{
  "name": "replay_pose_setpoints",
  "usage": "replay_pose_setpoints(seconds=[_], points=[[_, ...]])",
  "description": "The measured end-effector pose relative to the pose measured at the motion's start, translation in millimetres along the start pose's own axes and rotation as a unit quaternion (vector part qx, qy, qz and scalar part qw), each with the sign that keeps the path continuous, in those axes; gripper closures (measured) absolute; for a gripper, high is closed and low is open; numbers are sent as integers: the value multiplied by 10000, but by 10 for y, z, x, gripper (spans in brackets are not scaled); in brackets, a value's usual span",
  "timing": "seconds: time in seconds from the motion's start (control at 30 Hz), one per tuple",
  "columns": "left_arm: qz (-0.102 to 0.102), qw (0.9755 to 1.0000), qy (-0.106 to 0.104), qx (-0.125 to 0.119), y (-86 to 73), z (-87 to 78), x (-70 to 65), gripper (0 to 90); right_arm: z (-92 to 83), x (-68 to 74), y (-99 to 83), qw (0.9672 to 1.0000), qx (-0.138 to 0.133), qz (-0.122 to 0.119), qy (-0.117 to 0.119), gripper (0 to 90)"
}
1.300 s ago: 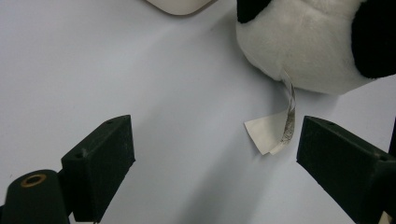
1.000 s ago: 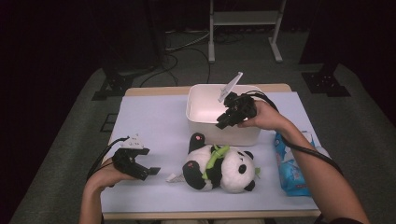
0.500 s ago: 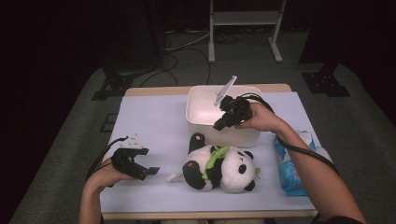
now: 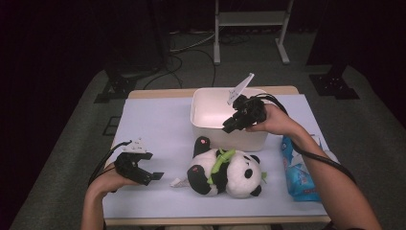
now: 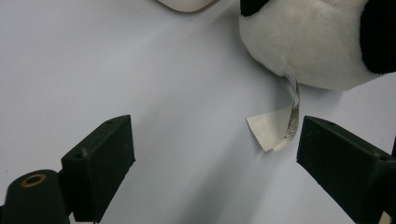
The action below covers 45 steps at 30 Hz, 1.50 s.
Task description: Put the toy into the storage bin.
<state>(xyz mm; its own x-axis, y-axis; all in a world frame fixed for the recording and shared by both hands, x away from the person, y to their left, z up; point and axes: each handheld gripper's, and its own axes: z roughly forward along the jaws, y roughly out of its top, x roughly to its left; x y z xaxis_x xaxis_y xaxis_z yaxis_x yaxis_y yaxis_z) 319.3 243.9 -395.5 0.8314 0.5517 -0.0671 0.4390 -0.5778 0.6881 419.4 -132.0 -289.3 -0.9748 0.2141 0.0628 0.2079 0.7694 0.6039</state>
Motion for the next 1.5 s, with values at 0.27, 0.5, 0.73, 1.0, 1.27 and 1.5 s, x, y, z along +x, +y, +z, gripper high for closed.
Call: replay_pose_setpoints(seconds=[0.27,0.5,0.73,1.0,1.27,1.5], points=[[24,10000,8,25,0,-8,-3,104,-55,203,-51,9994,-92,-169,303,671],[-18,10000,31,-16,-5,-23,-7,104,69,356,-115,9977,90,-292,599,612],[-27,10000,21,5,-9,-17,-4,104,197,448,-149,9967,284,-416,642,545],[-17,10000,25,-17,-12,-26,0,104,329,476,-178,9962,436,-457,593,515],[-65,10000,10,-20,-21,-12,-1,103,433,504,-228,9963,458,-484,547,515],[-64,10000,8,-21,-19,-12,0,103,493,538,-239,9970,462,-503,351,528]])
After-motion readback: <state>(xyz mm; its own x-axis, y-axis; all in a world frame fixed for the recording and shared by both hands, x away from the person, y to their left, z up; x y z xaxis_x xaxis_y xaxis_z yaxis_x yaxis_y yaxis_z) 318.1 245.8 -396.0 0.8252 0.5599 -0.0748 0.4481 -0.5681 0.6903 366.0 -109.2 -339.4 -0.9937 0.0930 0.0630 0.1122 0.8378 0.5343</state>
